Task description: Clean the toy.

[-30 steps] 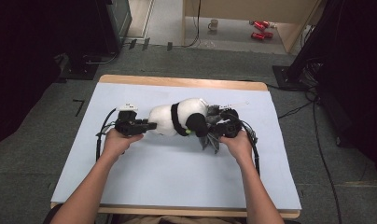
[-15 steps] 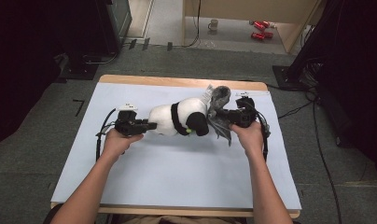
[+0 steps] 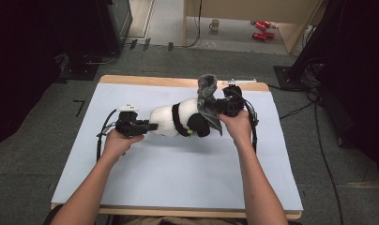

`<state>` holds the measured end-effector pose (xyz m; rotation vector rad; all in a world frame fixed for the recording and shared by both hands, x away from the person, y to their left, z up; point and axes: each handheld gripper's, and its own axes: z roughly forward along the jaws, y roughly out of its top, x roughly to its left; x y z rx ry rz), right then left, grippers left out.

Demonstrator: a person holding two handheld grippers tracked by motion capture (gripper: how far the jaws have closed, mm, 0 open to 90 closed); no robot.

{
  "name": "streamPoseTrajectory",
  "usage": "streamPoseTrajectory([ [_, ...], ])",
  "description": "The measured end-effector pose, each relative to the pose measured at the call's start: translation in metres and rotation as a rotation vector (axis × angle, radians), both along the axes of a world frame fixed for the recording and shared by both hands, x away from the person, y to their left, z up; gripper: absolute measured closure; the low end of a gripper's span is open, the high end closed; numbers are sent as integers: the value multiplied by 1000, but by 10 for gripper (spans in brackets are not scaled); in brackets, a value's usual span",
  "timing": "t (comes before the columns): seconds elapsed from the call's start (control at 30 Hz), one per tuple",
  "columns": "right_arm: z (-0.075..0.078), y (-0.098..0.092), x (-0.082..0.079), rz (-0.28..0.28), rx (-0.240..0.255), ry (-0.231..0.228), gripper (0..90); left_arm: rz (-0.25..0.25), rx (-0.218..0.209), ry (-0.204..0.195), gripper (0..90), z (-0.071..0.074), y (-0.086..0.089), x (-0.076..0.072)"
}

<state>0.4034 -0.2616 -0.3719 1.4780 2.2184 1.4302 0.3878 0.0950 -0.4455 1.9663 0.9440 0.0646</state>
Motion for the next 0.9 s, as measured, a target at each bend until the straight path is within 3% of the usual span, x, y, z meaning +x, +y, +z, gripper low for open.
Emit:
streamPoseTrajectory([
  [0.1, -6, 1, -2, -15, -43, 8, 809, -6, 8, -4, 684, 0, -2, -1],
  [0.43, -27, -12, -10, -72, -4, 25, 810, -1, 4, 1, 684, -1, -2, -1],
  [0.67, -42, -20, -18, -78, -14, 59, 810, 4, 0, 5, 684, -1, -1, 0],
  [0.8, -49, -22, -23, -77, 4, 63, 810, 2, 5, 1, 684, -1, -1, 0],
  [0.9, -49, -21, -26, -72, -13, 58, 810, 2, 7, 0, 683, -1, 0, 0],
])
